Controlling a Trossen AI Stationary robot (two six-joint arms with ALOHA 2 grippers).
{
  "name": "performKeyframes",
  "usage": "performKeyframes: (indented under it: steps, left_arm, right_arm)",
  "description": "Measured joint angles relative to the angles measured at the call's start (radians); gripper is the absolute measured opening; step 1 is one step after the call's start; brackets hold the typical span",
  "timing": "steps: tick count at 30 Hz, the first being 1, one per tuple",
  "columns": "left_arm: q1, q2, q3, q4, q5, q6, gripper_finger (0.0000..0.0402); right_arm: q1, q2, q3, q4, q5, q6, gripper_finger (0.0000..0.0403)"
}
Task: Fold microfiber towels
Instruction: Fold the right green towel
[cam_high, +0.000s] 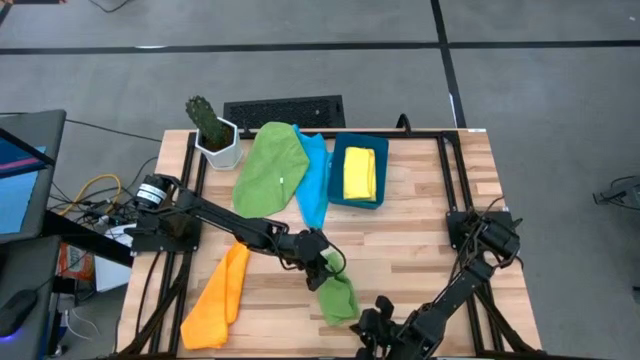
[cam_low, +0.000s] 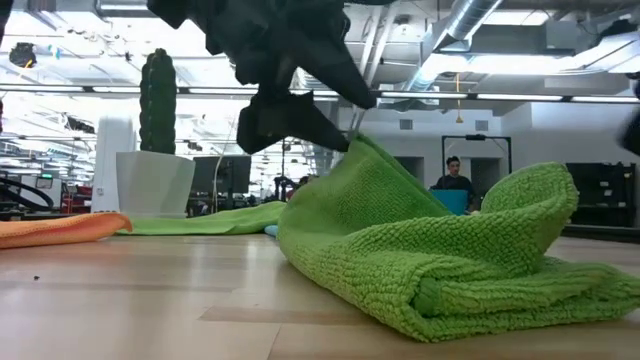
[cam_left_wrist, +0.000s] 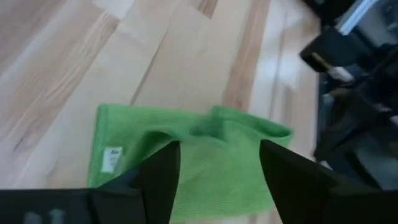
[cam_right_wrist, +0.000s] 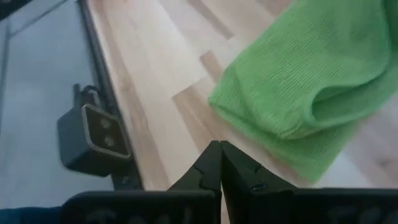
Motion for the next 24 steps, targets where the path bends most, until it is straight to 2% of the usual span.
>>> performKeyframes:
  steps: [4, 10, 15, 19, 22, 24]
  left_arm:
    - [0.020, -0.031, 0.000, -0.007, 0.052, 0.000, 0.0218]
    - [0.031, -0.097, 0.001, -0.072, 0.059, 0.030, 0.0206]
    - [-0.016, -0.122, 0.001, -0.102, 0.041, 0.036, 0.0205]
    - [-0.105, -0.087, 0.001, -0.103, -0.040, 0.036, 0.0205]
    - [-0.153, -0.044, 0.000, -0.049, -0.105, 0.028, 0.0205]
    - [-0.181, -0.012, 0.000, 0.010, -0.113, 0.021, 0.0204]
  right_arm:
    - [-0.023, 0.000, 0.061, -0.147, 0.001, -0.001, 0.0042]
    - [-0.054, -0.001, 0.128, -0.358, 0.003, -0.001, 0.0079]
    - [-0.057, -0.001, 0.128, -0.379, -0.019, -0.015, 0.0107]
    - [-0.065, -0.001, 0.108, -0.385, -0.046, -0.023, 0.0122]
    - [-0.084, -0.009, 0.091, -0.389, -0.076, -0.031, 0.0130]
    - [-0.101, -0.019, 0.079, -0.379, -0.108, -0.060, 0.0134]
